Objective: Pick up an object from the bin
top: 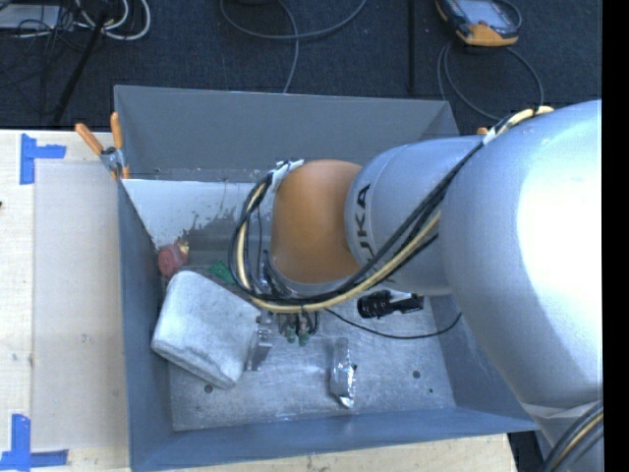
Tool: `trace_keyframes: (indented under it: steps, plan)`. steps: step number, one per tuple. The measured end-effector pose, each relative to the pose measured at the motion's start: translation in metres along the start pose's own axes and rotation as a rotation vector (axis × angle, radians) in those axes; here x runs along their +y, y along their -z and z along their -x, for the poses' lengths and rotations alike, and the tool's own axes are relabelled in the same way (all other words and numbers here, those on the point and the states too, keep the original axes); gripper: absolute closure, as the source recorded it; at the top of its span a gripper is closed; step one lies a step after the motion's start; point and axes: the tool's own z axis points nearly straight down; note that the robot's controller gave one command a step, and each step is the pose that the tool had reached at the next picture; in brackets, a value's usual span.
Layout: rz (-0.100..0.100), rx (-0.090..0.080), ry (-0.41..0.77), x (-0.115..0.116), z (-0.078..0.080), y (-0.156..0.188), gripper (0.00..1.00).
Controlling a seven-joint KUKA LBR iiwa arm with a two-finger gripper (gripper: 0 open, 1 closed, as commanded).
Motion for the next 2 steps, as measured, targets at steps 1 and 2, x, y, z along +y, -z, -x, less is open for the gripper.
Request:
trace_keyframes:
  steps: [1,2]
  plan:
    - [0.008,-0.019,0.028,-0.0816,0.0048,-0.0133,0.0]
    - [0.01,-0.025,0.027,-0.0795,0.0065,-0.0115,1.0]
